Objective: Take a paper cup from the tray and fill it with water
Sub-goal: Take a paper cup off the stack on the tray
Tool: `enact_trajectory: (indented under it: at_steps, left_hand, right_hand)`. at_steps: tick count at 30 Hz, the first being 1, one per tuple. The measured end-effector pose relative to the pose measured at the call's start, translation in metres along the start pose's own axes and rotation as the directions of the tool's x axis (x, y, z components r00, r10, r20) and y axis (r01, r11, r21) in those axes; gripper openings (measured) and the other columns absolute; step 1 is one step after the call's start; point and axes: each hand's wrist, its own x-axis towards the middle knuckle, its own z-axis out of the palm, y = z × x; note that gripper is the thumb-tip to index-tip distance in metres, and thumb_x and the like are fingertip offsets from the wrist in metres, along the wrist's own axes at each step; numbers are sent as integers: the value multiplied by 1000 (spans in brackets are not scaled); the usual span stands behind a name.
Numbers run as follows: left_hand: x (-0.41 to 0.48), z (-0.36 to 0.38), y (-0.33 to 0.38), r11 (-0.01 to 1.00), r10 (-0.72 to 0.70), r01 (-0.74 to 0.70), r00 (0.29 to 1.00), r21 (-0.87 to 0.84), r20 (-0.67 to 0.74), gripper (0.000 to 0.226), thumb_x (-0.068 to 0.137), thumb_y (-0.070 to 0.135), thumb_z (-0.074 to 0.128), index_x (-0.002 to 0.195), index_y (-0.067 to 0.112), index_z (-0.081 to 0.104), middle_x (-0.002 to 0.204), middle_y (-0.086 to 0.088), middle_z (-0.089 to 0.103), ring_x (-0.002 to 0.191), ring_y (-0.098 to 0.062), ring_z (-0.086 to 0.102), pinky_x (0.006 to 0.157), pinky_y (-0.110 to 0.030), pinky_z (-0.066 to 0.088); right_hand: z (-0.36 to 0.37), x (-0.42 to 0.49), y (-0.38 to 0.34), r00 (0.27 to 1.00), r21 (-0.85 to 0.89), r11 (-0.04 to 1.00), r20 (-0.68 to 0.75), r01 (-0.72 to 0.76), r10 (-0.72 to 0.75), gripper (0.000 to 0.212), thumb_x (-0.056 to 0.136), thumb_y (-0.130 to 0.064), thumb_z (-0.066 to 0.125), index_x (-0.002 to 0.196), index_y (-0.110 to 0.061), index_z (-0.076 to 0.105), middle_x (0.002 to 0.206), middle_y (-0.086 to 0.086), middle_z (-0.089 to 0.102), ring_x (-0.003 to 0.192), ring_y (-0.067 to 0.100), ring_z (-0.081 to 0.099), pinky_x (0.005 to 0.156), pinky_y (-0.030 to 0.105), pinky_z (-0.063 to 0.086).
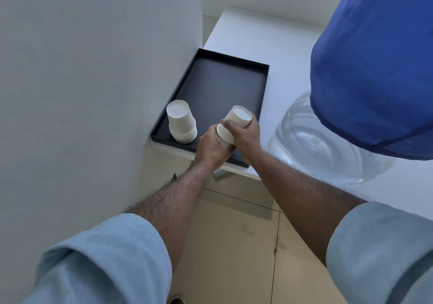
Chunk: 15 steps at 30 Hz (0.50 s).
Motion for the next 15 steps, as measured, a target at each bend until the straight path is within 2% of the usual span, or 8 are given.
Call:
enact_trajectory:
  at_steps: [3, 7, 12, 15]
  left_hand:
    - [-1, -3, -3, 999, 36, -36, 999, 5, -19, 57, 63, 34, 81, 114, 24, 56, 100, 9, 67, 88, -13, 65, 73, -30, 54]
    - [-5, -6, -10, 996, 79, -77, 996, 40, -37, 63, 65, 32, 82, 121, 20, 54, 111, 4, 65, 98, -16, 62, 84, -35, 54]
    - [-6, -5, -11, 961, 115, -75, 983, 266, -139, 64, 66, 34, 81, 119, 10, 56, 115, -8, 56, 109, -25, 53, 96, -42, 46]
    - [-8, -5, -10, 964, 60, -14, 984, 266, -167, 66, 67, 33, 82, 122, 10, 54, 118, -8, 56, 112, -27, 54, 99, -43, 45]
  right_hand:
    - [0, 5, -15, 1000, 24, 999, -5, 20, -20, 50, 66, -22, 83, 109, -17, 59, 105, 11, 70, 97, 29, 69, 88, 48, 59]
    - [-3, 4, -31, 996, 24, 997, 35, 76, -77, 51, 68, -21, 84, 110, -16, 56, 105, 13, 68, 89, 22, 67, 83, 48, 60]
    - [-16, -11, -49, 996, 96, 991, -29, 92, -90, 56, 72, -21, 84, 117, -10, 52, 101, 5, 63, 83, 15, 64, 75, 35, 60]
    - [-25, -30, -57, 995, 137, 986, -26, 98, -96, 54, 72, -25, 83, 115, -13, 54, 100, 3, 64, 83, 13, 64, 73, 31, 58]
